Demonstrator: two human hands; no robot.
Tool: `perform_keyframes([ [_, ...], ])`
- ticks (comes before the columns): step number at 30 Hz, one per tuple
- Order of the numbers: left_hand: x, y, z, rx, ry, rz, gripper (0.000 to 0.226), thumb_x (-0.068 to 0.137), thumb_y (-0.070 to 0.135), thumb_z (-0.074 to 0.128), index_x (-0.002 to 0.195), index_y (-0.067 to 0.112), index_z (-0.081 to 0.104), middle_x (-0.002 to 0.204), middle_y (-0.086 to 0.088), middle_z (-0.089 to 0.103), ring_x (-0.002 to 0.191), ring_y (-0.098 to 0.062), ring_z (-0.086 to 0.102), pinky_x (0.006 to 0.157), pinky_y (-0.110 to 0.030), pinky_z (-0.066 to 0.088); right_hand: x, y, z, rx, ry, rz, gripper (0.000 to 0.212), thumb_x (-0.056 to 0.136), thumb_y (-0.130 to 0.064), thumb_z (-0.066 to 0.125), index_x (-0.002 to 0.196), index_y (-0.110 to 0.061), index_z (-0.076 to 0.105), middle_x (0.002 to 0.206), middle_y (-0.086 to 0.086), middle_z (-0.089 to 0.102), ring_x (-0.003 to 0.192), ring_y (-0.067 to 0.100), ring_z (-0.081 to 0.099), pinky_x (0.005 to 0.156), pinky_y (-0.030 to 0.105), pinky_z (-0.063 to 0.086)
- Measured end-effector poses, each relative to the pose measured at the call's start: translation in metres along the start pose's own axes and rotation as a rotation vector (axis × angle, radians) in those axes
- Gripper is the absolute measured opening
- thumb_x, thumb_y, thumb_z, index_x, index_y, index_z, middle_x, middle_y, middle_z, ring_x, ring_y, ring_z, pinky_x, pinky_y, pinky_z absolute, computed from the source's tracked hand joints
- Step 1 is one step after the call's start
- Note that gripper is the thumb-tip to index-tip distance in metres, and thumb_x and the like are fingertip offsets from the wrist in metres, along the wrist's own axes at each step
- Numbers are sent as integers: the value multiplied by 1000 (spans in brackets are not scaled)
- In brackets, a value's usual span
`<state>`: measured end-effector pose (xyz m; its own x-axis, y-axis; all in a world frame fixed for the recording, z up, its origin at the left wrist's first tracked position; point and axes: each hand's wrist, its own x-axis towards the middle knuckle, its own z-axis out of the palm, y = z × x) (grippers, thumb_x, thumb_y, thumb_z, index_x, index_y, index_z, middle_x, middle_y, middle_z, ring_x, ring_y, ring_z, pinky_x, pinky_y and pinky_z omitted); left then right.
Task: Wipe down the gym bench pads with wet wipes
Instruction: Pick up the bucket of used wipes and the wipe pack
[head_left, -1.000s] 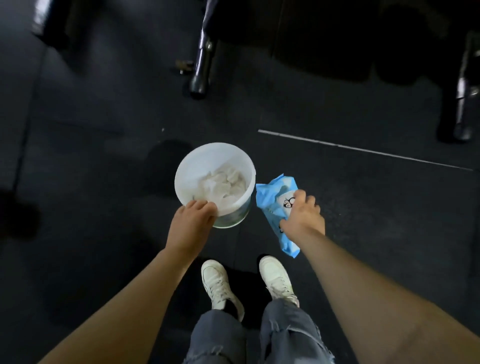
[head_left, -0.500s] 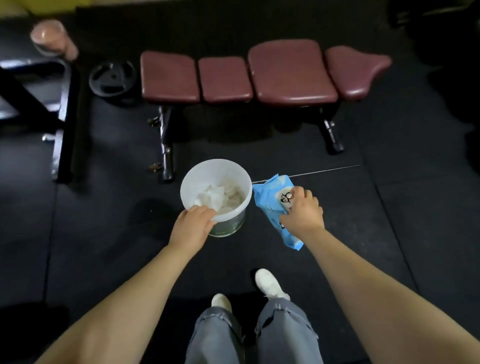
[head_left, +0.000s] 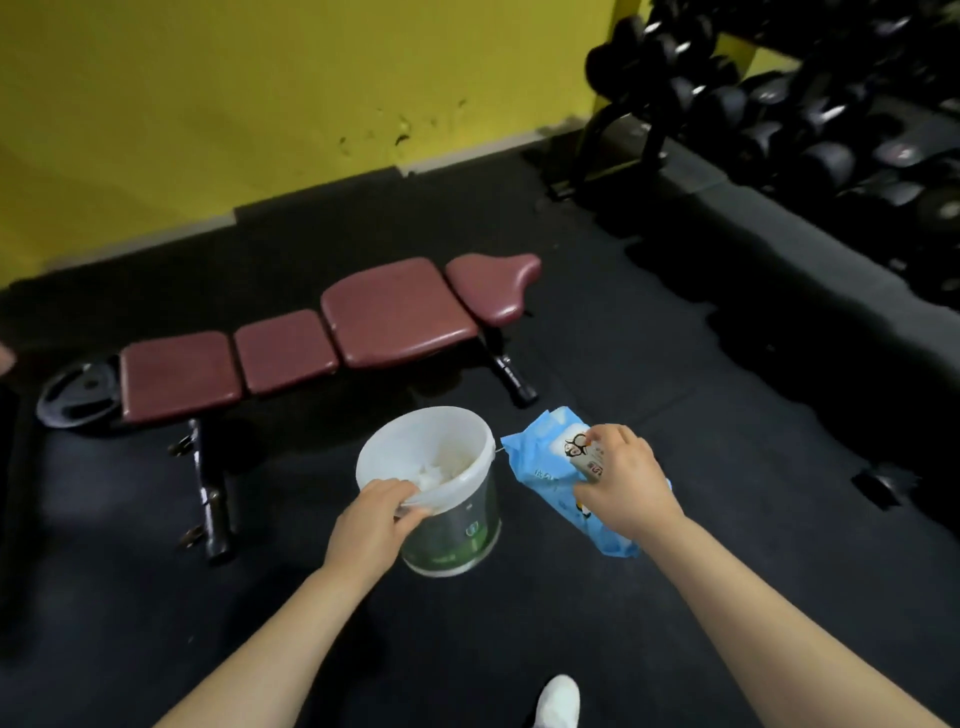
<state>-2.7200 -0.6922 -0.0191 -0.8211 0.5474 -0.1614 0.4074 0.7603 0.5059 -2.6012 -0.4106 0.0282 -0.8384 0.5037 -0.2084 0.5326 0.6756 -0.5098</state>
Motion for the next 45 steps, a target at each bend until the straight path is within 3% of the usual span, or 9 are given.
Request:
perform_keyframes([
  [4,51,75,18,-85,-1,14,21,90,40,66,74,31,55,78,11,56,83,-4,50,68,-33,49,11,52,-57,35,90,33,52,75,-19,70,123,-20,51,133,-13,39,115,14,43,82,22,34],
  [8,112,134,27,-131,-19,53,24,86,38,70,69,26,56,77,9,56,81,-5,51,70,-34,49,39,96,-102,60,147,108,47,74,-18,69,119,-21,55,128,-13,38,108,11,50,71,18,36],
  [12,182,175,38,-141,-47,99,28,84,40,71,68,25,54,77,8,56,81,-5,50,68,-32,47,92,129,-135,58,210,147,47,74,-16,70,119,-19,57,126,-12,37,107,13,50,77,22,39],
  [19,335,220,53,-159,-97,159,34,80,41,75,65,24,50,78,8,54,81,-7,50,69,-32,46,231,152,-184,18,241,222,46,76,-17,65,121,-20,57,127,-14,46,109,11,49,74,19,33],
  [30,585,261,25,-57,-151,400,25,86,37,70,75,22,53,79,12,52,89,-10,45,78,-32,45,449,167,-251,52,248,313,50,73,-21,69,122,-20,59,121,-10,55,106,12,53,85,26,45],
  [39,784,304,39,-136,-88,343,9,86,30,70,85,29,61,87,15,56,97,-5,46,83,-27,43,664,214,-305,57,152,280,43,73,-20,70,116,-21,65,114,-6,64,100,13,59,82,25,49],
  [42,851,318,45,-161,-63,282,8,87,30,69,84,30,62,85,16,57,97,1,45,82,-27,43,743,225,-328,23,61,231,42,74,-19,70,116,-20,64,112,-9,60,94,9,54,79,21,45],
  [45,909,332,44,-179,-12,196,11,87,26,71,84,33,62,85,16,58,93,-4,47,81,-28,42,821,229,-350,-27,-59,140,47,70,-17,67,117,-19,64,112,-11,57,99,10,57,82,21,46],
])
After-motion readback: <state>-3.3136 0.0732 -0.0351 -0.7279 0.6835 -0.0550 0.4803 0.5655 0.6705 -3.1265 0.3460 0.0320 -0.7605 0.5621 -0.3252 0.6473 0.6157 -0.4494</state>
